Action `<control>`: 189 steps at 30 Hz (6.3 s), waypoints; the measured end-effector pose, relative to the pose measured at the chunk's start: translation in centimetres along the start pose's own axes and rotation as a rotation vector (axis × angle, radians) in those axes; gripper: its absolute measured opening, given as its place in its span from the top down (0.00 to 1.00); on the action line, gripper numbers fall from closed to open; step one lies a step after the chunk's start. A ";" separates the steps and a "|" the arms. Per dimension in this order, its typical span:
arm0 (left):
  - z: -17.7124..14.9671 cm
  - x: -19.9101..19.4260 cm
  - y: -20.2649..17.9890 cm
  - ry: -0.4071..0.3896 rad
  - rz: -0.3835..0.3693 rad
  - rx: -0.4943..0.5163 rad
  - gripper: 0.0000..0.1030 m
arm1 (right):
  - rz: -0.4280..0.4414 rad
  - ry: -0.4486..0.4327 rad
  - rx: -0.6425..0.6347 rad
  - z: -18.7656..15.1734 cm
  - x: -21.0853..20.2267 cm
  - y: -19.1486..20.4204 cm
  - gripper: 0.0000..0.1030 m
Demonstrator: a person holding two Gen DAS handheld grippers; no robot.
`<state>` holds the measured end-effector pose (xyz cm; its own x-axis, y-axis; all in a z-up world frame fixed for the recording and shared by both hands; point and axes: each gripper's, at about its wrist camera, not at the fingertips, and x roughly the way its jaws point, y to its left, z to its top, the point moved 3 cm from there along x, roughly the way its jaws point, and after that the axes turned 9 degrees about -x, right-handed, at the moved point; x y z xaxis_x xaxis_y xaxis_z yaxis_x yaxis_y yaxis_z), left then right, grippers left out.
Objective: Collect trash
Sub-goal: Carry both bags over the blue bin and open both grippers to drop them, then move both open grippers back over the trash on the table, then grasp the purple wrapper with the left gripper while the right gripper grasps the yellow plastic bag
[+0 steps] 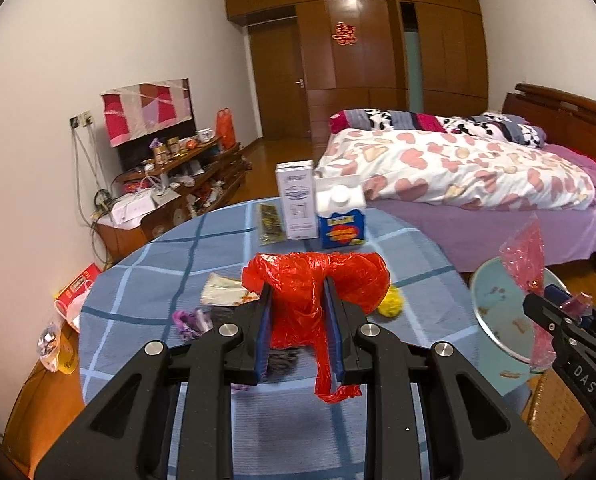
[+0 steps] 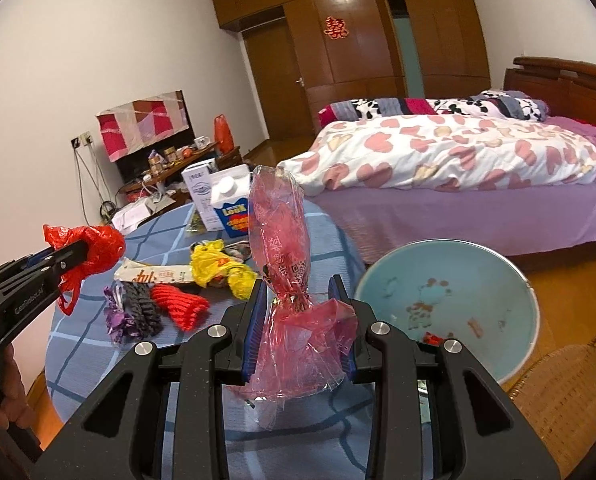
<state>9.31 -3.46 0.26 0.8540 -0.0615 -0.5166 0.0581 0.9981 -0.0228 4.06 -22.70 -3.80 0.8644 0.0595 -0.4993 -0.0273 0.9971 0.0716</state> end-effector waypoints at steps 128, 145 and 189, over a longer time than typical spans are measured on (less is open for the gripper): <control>-5.4 4.8 4.6 0.163 0.055 -0.098 0.12 | -0.121 0.074 0.052 -2.5 3.3 -2.9 0.16; -5.5 7.8 14.4 0.207 0.193 -0.314 0.20 | 0.007 0.133 -0.065 -1.4 8.4 4.0 0.18; -4.6 8.1 19.1 0.236 0.142 -0.348 0.74 | 0.171 0.350 -0.161 0.2 17.8 7.1 0.71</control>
<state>14.97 15.12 -8.28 0.6969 0.0401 -0.7161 -0.2634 0.9430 -0.2035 19.35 -14.56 -12.06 0.6189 0.2098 -0.7570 -0.2572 0.9647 0.0571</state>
